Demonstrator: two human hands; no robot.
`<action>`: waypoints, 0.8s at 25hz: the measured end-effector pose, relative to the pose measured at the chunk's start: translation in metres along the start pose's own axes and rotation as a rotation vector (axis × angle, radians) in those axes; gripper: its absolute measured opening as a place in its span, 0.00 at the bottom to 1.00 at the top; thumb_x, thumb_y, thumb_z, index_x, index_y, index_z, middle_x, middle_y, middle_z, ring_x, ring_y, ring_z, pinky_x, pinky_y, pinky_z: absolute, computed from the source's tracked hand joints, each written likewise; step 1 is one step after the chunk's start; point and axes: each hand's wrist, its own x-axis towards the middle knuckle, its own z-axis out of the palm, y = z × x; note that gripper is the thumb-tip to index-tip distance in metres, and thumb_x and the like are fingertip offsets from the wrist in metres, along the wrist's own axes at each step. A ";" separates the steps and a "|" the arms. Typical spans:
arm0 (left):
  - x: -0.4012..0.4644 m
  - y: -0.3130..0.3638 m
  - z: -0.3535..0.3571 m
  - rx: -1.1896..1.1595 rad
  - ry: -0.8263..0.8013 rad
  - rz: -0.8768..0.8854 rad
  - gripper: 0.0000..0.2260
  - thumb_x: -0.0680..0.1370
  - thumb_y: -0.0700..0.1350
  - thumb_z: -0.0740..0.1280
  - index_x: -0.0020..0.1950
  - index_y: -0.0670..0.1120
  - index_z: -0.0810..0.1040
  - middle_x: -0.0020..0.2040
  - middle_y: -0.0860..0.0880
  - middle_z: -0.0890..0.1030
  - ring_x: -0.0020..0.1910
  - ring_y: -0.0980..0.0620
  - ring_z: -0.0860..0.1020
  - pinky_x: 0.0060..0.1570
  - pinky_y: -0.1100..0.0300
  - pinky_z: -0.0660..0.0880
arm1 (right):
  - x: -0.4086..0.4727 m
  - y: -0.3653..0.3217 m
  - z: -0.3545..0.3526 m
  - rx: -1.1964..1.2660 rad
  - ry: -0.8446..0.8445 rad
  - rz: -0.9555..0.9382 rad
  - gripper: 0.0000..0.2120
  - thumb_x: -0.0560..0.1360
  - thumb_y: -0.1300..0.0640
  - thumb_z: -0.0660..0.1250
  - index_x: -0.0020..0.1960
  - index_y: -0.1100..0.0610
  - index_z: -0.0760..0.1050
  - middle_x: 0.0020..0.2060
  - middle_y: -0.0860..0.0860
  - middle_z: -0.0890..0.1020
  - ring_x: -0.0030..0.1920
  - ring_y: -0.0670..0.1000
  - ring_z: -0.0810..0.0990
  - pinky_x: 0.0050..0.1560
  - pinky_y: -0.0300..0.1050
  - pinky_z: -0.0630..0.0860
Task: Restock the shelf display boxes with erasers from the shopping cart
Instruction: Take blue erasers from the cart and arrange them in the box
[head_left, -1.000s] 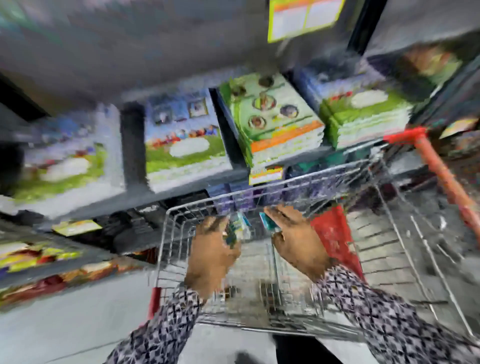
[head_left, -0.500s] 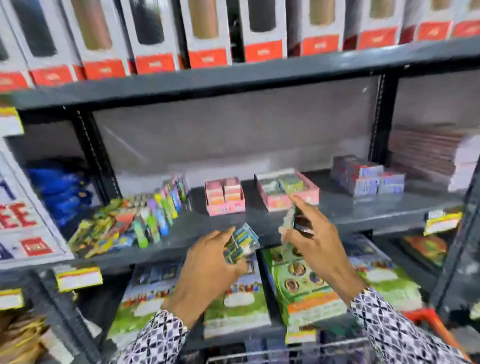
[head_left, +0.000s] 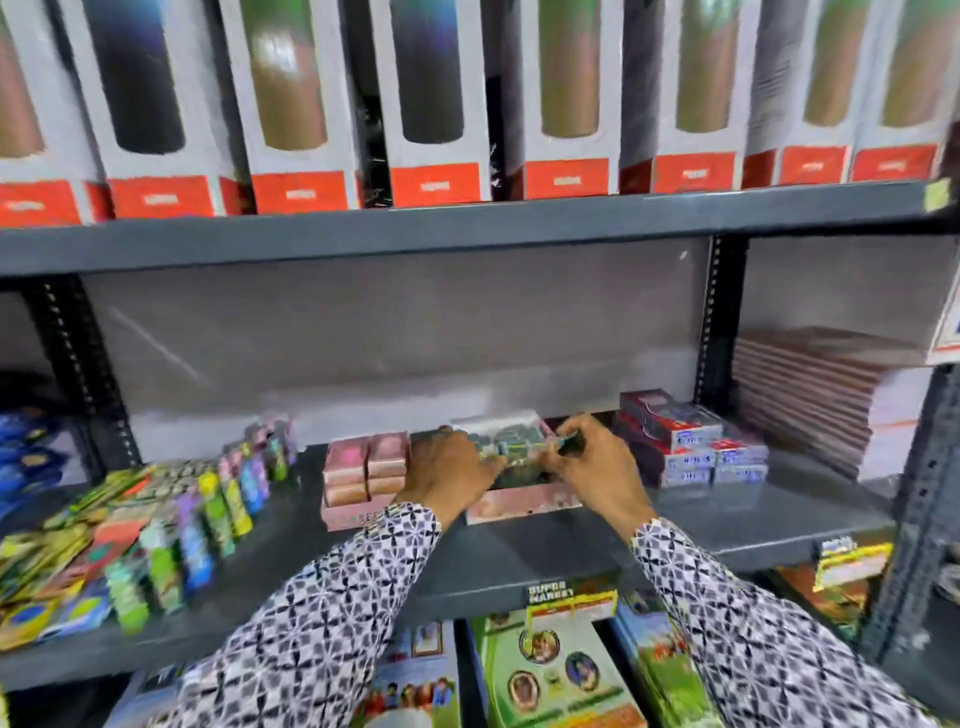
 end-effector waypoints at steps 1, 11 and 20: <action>0.007 0.004 0.008 0.002 0.018 -0.016 0.26 0.79 0.64 0.67 0.53 0.40 0.86 0.54 0.39 0.86 0.53 0.40 0.85 0.54 0.50 0.82 | 0.006 0.007 0.002 -0.061 -0.038 0.006 0.17 0.68 0.40 0.78 0.50 0.44 0.77 0.45 0.49 0.86 0.53 0.56 0.83 0.55 0.59 0.80; -0.001 -0.033 0.029 -0.124 -0.100 0.279 0.19 0.85 0.56 0.64 0.72 0.50 0.81 0.72 0.50 0.80 0.75 0.47 0.73 0.75 0.55 0.66 | 0.012 0.039 -0.007 -0.187 -0.189 -0.384 0.08 0.77 0.45 0.72 0.53 0.46 0.87 0.49 0.40 0.88 0.54 0.45 0.83 0.72 0.55 0.63; 0.008 -0.024 0.024 0.075 -0.197 0.288 0.22 0.88 0.54 0.54 0.67 0.44 0.83 0.75 0.51 0.78 0.67 0.43 0.81 0.81 0.38 0.60 | 0.020 0.024 0.003 -0.428 -0.458 -0.433 0.16 0.80 0.52 0.59 0.62 0.47 0.82 0.61 0.47 0.86 0.62 0.56 0.82 0.83 0.58 0.50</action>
